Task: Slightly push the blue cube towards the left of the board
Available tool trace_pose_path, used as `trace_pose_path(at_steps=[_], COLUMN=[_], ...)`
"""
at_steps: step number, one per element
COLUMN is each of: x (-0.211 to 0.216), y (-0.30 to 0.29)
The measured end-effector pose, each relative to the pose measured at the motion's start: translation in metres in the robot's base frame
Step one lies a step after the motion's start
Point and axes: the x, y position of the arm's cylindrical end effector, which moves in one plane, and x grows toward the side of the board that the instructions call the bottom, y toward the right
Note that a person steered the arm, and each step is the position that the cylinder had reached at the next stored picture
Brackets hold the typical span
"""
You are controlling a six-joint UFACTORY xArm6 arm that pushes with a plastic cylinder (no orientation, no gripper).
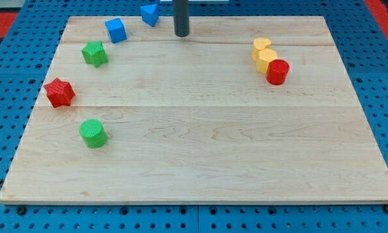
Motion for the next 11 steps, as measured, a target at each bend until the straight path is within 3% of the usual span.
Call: trace_pose_path(at_steps=[1, 2, 6, 9, 11], x=[0.000, -0.007, 0.000, -0.049, -0.047], y=[0.046, 0.036, -0.132, -0.140, -0.127])
